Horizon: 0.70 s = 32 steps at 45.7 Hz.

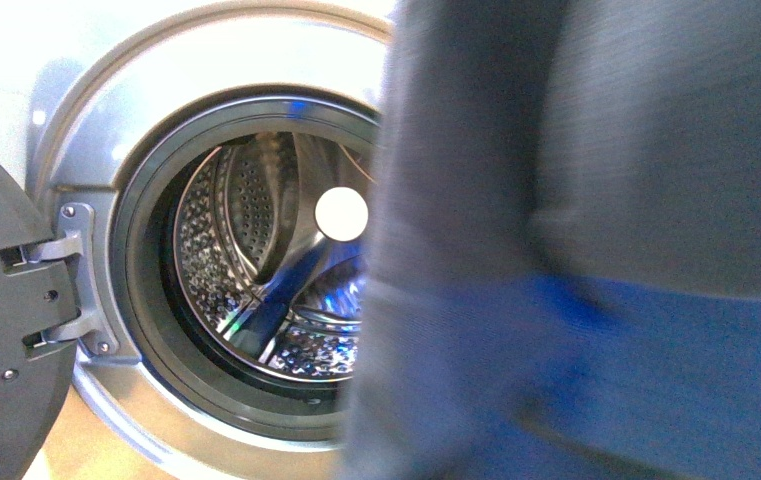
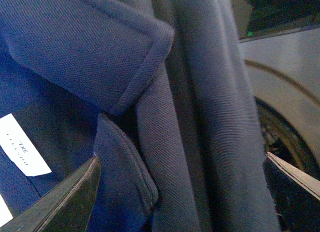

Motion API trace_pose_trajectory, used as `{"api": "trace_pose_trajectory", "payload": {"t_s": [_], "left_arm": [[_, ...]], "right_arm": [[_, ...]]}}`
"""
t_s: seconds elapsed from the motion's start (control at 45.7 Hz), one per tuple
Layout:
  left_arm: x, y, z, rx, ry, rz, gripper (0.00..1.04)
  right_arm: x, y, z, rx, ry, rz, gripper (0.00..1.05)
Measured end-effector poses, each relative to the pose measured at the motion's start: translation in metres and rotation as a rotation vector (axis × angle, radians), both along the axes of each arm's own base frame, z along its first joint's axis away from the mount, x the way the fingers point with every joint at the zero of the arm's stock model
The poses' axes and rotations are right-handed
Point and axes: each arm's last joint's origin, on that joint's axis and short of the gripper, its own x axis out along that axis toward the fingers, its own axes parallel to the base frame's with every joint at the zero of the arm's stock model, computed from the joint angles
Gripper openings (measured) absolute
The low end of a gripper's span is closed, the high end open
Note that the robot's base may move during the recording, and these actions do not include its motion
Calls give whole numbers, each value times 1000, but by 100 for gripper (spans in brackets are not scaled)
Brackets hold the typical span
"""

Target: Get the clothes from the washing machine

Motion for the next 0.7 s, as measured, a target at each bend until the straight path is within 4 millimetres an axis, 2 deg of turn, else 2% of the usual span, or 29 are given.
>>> {"api": "trace_pose_trajectory", "payload": {"t_s": [0.131, 0.285, 0.372, 0.701], "left_arm": [[0, 0, 0, 0, 0, 0, 7], [0, 0, 0, 0, 0, 0, 7], [0, 0, 0, 0, 0, 0, 7], [0, 0, 0, 0, 0, 1, 7]], "right_arm": [[5, 19, -5, -4, 51, 162, 97], [12, 44, -9, -21, 112, 259, 97], [22, 58, -7, -24, 108, 265, 97], [56, 91, 3, -1, 87, 204, 97]]}}
